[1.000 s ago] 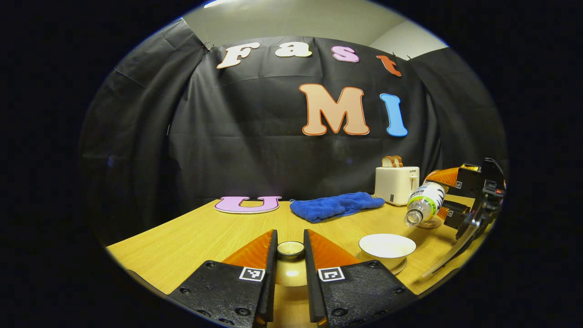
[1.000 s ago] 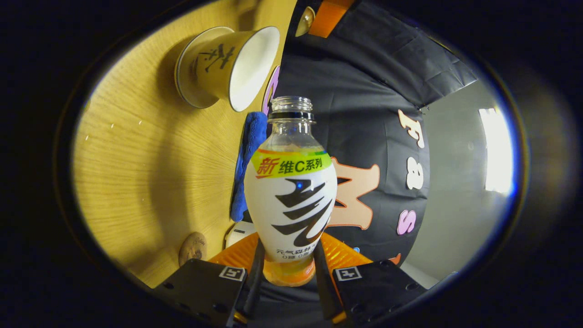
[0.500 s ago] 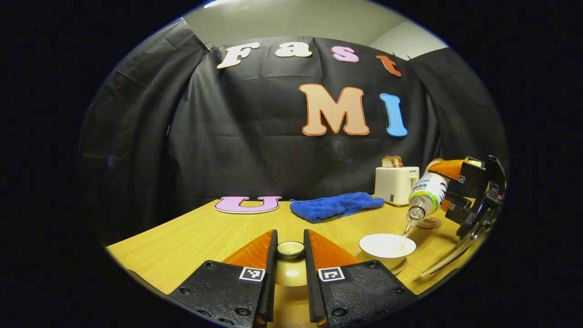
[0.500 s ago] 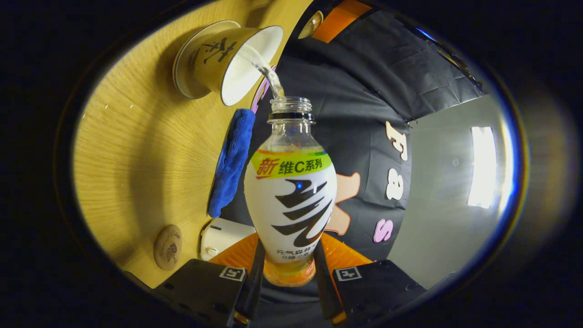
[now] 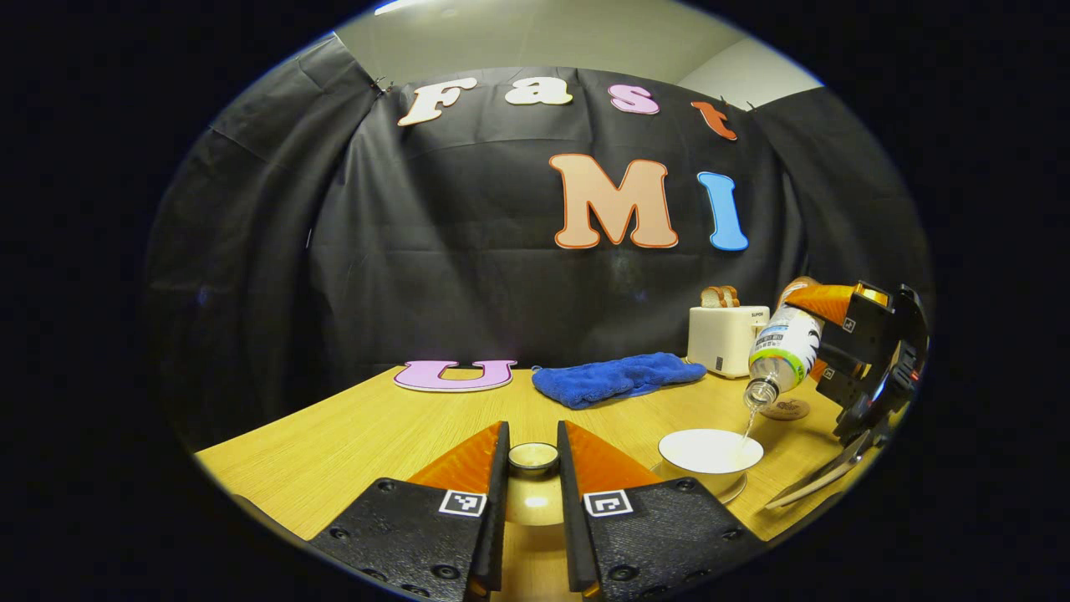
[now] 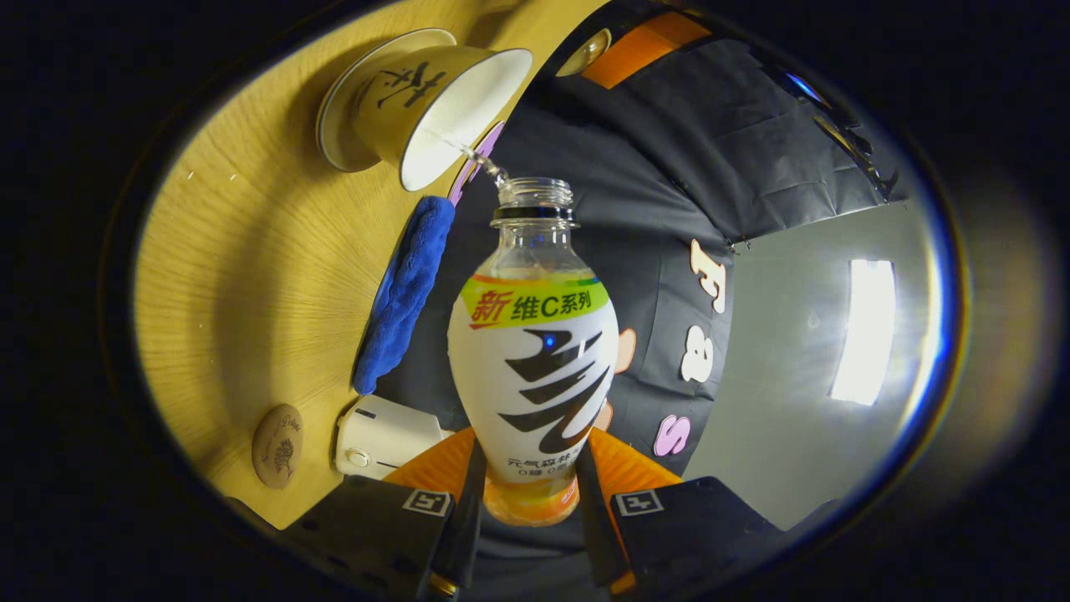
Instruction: Open the teacup lid with one hand, grasp the water bottle and pour water into the teacup with the other hand; after pouring, place the water bottle on the coaster and then close the teacup lid.
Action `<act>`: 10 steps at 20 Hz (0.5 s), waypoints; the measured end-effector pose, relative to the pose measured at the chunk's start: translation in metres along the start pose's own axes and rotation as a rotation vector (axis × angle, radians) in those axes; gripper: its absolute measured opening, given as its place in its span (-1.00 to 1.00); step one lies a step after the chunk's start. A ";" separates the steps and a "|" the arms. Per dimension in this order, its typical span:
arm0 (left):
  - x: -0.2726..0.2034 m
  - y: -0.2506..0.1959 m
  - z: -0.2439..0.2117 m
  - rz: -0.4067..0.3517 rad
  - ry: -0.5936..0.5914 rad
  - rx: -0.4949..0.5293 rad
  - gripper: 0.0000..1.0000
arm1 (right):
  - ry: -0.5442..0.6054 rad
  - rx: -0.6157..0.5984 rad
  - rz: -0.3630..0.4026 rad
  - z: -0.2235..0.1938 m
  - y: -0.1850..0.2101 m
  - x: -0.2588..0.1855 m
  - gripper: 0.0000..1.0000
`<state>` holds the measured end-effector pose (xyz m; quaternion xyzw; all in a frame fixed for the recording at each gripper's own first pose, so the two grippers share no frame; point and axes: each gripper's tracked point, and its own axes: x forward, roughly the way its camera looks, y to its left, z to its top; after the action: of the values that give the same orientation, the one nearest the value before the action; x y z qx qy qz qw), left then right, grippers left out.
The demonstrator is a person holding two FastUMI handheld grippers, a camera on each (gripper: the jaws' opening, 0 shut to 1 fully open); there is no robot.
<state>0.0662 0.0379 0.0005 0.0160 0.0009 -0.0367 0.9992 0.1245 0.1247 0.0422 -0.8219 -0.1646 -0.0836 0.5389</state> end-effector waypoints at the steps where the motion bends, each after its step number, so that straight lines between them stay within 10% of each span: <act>1: 0.000 0.000 0.000 0.000 0.000 0.000 -0.44 | -0.002 -0.002 0.000 0.002 0.000 -0.001 0.17; 10: 0.000 0.000 0.001 0.000 0.000 0.000 -0.44 | 0.049 0.395 0.298 0.018 0.059 -0.018 0.13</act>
<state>0.0659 0.0378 0.0010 0.0161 0.0007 -0.0366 0.9992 0.1282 0.1167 -0.0212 -0.7136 -0.0416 0.0106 0.6993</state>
